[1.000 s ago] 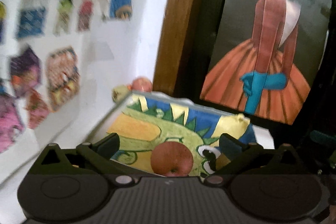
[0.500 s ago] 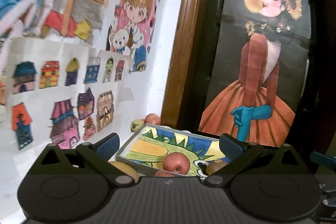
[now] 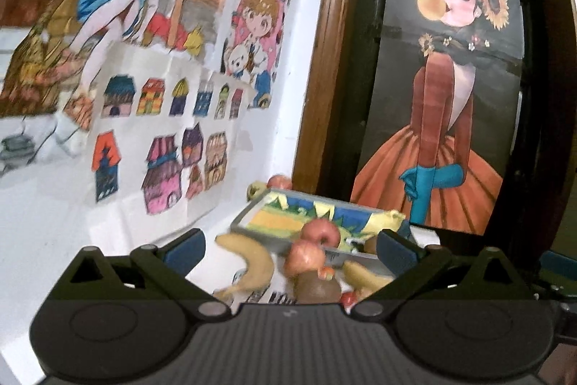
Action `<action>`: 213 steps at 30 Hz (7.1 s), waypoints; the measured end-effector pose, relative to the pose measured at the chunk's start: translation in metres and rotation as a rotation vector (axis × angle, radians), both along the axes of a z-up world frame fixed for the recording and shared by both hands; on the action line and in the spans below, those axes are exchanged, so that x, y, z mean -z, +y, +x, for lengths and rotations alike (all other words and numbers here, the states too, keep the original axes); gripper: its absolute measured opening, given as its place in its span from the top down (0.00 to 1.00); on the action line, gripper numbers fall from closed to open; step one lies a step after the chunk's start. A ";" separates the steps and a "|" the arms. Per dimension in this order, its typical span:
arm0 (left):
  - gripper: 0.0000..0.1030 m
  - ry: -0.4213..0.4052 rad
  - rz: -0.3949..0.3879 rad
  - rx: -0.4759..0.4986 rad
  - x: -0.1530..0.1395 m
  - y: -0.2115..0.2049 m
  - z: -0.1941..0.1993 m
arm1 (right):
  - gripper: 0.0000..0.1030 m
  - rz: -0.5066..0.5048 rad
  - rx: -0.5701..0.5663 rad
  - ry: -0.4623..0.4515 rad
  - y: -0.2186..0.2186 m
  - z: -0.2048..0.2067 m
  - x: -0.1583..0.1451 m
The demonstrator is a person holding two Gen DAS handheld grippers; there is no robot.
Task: Organize fruits
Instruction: 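Withdraw both open tools back from the tray, then move the left tool to a second brown kiwi while the right tool approaches a yellow banana, then close the left tool on the kiwi while the right tool grips the banana, then lift the kiwi with the left tool toward the tray while the right tool lifts the banana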
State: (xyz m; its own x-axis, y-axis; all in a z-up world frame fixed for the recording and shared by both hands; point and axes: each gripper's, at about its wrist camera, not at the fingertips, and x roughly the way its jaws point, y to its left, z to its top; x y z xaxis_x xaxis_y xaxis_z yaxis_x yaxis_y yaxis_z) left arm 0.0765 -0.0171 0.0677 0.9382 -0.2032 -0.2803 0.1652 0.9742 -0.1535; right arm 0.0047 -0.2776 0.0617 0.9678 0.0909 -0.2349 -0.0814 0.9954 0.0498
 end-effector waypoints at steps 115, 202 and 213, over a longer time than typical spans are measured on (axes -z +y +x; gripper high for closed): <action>0.15 0.326 0.243 0.255 0.120 -0.075 0.171 | 0.22 -0.317 -0.615 0.394 -0.048 0.251 0.097; 0.35 0.311 0.116 0.236 0.063 -0.073 0.156 | 0.65 0.080 -0.443 0.381 -0.065 0.181 0.071; 0.35 0.143 0.092 0.203 0.013 -0.090 0.185 | 0.65 0.112 -0.340 0.224 -0.085 0.218 0.025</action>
State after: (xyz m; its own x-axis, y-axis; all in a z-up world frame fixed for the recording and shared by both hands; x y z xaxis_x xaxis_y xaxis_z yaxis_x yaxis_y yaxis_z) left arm 0.2614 -0.1066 0.0549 0.8304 -0.3508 -0.4330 0.3417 0.9343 -0.1017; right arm 0.2226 -0.3628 0.0369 0.8045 0.4329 -0.4067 -0.3787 0.9013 0.2104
